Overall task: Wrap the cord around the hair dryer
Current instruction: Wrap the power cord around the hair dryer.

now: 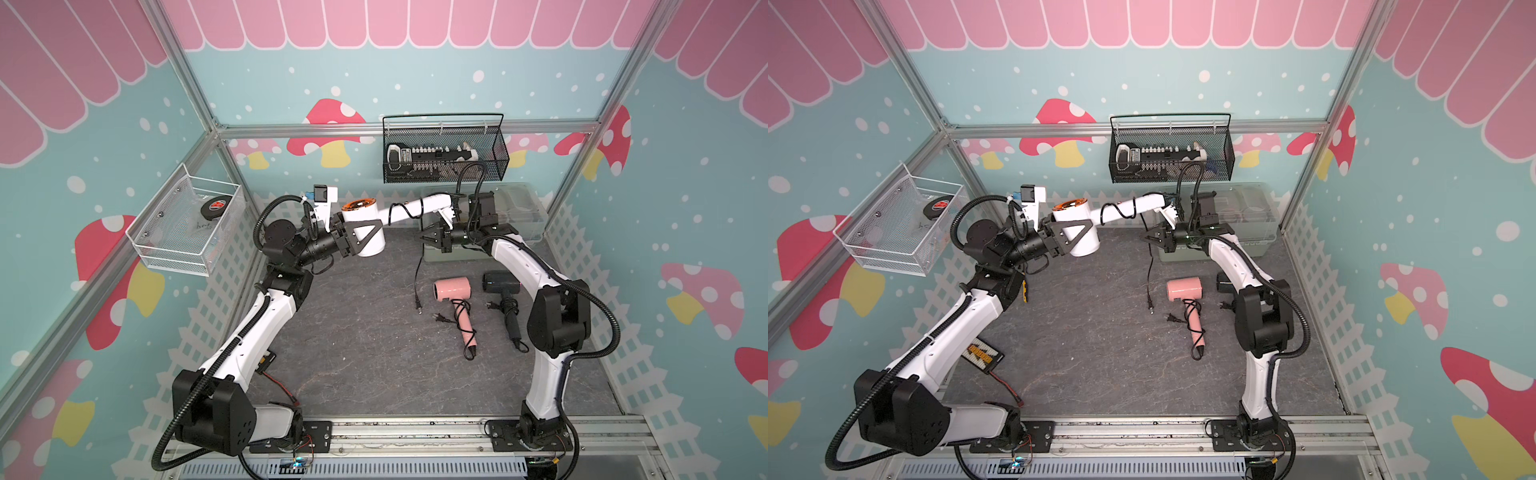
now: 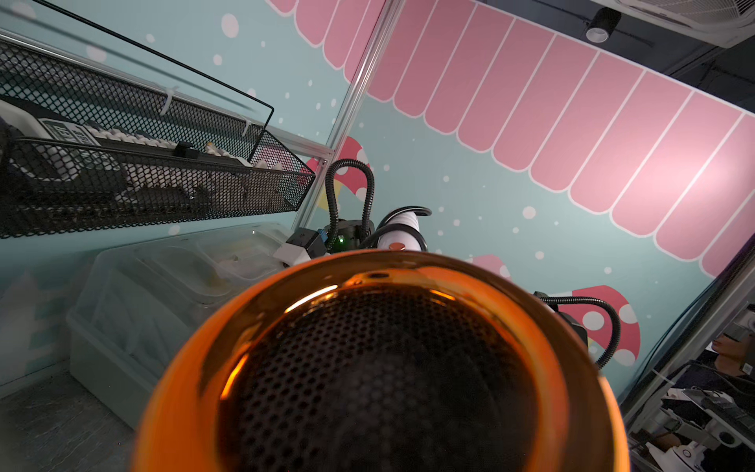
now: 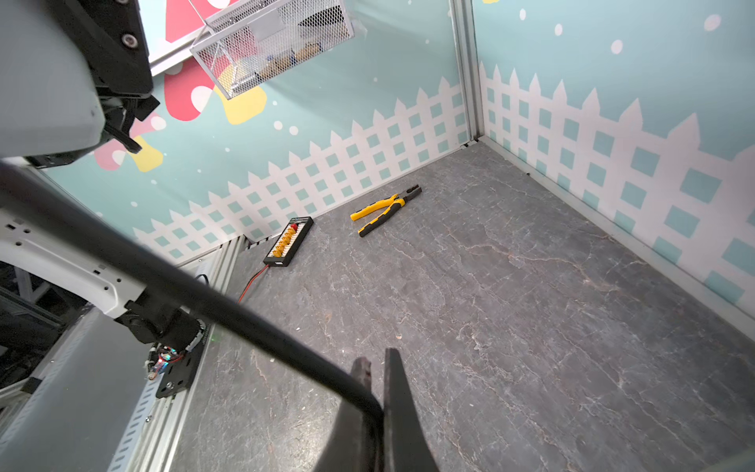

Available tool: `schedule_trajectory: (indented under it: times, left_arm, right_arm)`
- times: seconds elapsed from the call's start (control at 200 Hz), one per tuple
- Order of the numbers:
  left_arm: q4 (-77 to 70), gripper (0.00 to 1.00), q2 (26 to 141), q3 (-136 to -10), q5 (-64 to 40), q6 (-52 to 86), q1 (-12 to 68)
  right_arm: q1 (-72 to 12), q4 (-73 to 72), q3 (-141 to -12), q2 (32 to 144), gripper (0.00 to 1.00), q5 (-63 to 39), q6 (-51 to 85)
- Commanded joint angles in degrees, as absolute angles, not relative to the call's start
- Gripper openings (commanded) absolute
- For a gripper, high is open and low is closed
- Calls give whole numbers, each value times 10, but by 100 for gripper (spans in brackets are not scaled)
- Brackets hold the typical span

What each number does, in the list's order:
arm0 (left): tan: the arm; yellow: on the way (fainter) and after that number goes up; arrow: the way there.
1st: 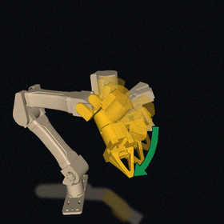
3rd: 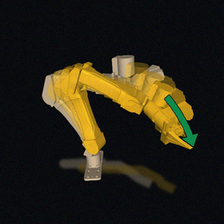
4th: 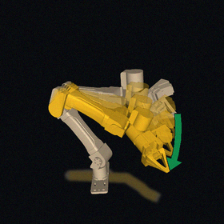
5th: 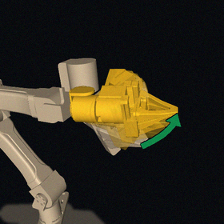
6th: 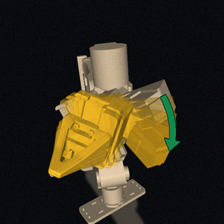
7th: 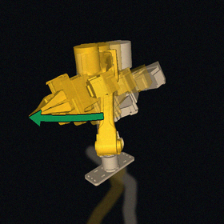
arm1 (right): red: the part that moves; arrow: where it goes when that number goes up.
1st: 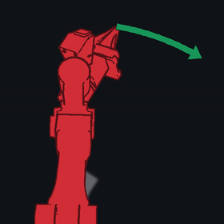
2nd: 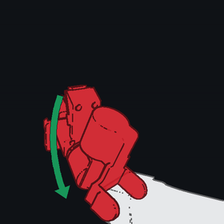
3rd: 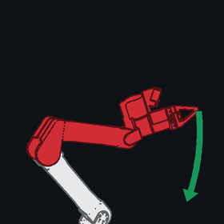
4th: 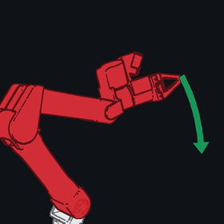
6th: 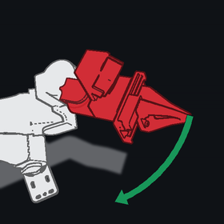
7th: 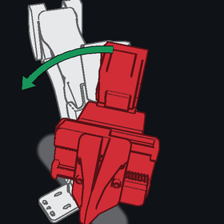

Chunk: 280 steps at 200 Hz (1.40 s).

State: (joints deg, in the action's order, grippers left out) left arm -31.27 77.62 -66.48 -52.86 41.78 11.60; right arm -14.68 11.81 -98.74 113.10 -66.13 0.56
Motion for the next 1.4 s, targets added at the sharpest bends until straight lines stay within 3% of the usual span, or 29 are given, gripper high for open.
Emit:
schedule_trajectory:
  times: [0.0, 0.53, 0.81, 1.06, 1.396]
  left_arm:
    - [-461, 0, 765, -723, -500, 455, 114]
    - [-466, 0, 781, -778, -472, 469, 99]
    - [-415, 0, 777, -770, -419, 429, 86]
    - [-208, 0, 761, -772, -324, 261, 87]
    - [-34, 0, 775, -787, -277, 138, 86]
  right_arm:
    - [-144, 38, -937, 1130, 7, -651, 67]
    - [-166, -59, -853, 1152, 8, -639, 106]
    - [-186, -53, -795, 1118, 0, -604, 82]
    - [-264, 183, -801, 1019, 0, -512, -94]
    - [-372, 469, -954, 925, 0, -360, -228]
